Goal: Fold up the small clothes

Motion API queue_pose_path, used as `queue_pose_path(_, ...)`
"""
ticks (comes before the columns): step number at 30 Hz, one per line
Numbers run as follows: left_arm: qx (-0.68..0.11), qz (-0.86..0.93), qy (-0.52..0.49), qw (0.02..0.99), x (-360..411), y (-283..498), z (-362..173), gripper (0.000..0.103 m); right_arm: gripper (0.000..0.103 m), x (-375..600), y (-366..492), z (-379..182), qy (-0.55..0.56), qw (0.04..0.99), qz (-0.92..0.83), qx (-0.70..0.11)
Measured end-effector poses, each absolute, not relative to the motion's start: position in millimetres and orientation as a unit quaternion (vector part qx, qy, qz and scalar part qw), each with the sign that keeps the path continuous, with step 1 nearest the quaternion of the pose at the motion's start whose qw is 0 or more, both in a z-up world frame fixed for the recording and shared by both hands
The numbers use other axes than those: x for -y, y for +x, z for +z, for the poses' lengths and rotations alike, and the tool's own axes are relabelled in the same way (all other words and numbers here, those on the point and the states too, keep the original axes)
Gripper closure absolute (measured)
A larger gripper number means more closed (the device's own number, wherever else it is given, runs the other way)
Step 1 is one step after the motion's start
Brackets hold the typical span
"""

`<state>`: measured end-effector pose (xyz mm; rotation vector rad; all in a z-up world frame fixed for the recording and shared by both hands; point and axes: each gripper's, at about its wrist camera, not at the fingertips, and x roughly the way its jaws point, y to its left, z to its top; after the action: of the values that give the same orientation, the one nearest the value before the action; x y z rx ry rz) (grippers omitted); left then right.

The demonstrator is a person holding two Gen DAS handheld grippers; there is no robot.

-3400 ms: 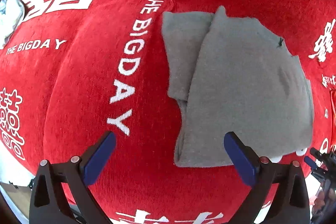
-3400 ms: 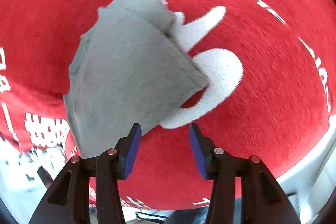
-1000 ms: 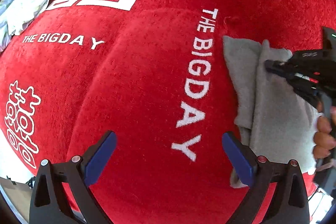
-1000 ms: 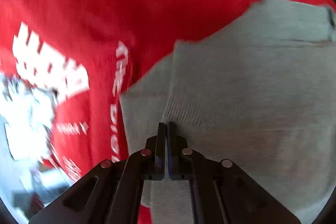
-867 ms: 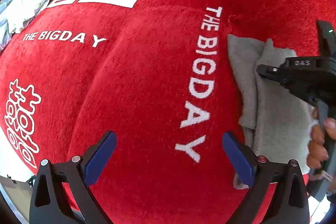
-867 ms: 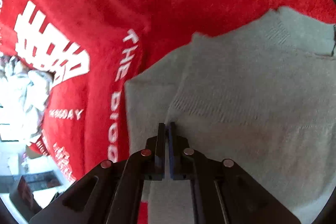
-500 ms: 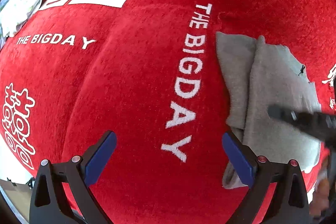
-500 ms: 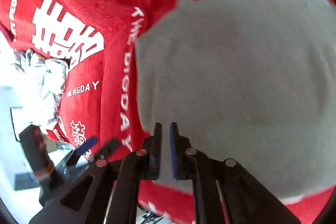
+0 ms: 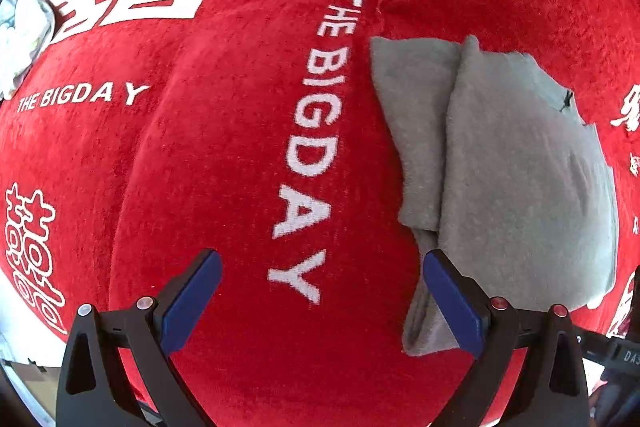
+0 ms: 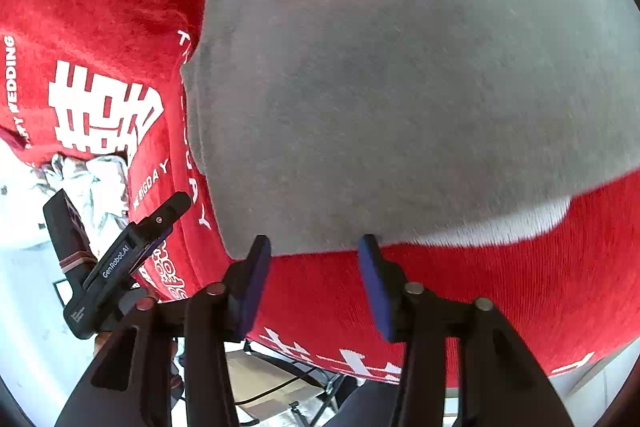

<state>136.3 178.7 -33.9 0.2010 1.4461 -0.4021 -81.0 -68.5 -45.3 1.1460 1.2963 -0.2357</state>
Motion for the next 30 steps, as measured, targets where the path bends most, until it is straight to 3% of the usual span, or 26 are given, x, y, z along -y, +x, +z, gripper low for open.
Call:
queue_pose_path(16,-0.651,-0.224,0.096,0.719,-156,124,-35,0.001,0.039,70,-109,-61,0.572,0.630,-0.114,-0.513)
queue_pose_path(30,-0.679,-0.233,0.073,0.692,-150,141,-50,0.001,0.036,80,-125,-83,0.683,0.608,-0.091,-0.395)
